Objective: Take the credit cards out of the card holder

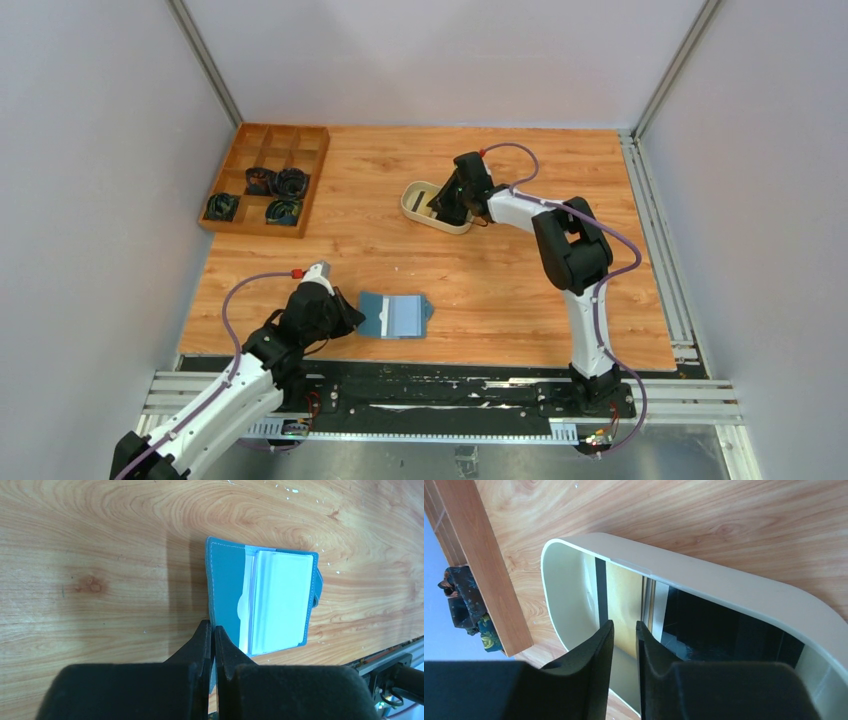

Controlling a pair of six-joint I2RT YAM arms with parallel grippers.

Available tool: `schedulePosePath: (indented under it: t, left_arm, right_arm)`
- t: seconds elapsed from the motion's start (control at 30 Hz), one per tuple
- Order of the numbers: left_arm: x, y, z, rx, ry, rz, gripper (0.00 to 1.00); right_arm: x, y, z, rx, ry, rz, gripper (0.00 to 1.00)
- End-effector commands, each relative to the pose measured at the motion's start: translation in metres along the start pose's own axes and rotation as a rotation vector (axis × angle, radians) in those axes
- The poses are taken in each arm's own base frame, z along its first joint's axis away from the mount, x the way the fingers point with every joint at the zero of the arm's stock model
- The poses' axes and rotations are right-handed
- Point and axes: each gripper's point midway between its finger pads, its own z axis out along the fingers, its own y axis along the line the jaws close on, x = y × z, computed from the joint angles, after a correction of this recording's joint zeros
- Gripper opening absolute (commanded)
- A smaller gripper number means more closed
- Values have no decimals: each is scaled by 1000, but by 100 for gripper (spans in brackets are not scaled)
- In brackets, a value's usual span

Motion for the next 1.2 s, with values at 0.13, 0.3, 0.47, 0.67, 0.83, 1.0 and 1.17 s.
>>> schedulePosePath:
  t: [0.13, 0.3, 0.47, 0.67, 0.83, 1.0, 1.17]
  left_arm:
    - [1, 2, 2, -7, 5, 14, 0]
    - [-5, -2, 1, -7, 3, 33, 0]
    - [-14, -6, -3, -22, -5, 69, 0]
    - [-24, -15, -10, -18, -10, 99, 0]
    - [-29, -16, -13, -34, -10, 111, 0]
    - [-33, -13, -15, -65, -14, 128, 0]
    - [-34, -11, -15, -83, -9, 136, 0]
  right_arm:
    - [2, -16, -3, 102, 74, -86, 38]
    - [-10, -9, -23, 156, 70, -184, 45]
    - [-25, 9, -52, 147, 30, -267, 48]
    - [7, 27, -102, 106, 28, -480, 50]
    - [99, -7, -125, 40, 208, -621, 50]
    - [165, -33, -148, 69, 309, -855, 50]
    - [196, -45, -151, 96, 372, -983, 51]
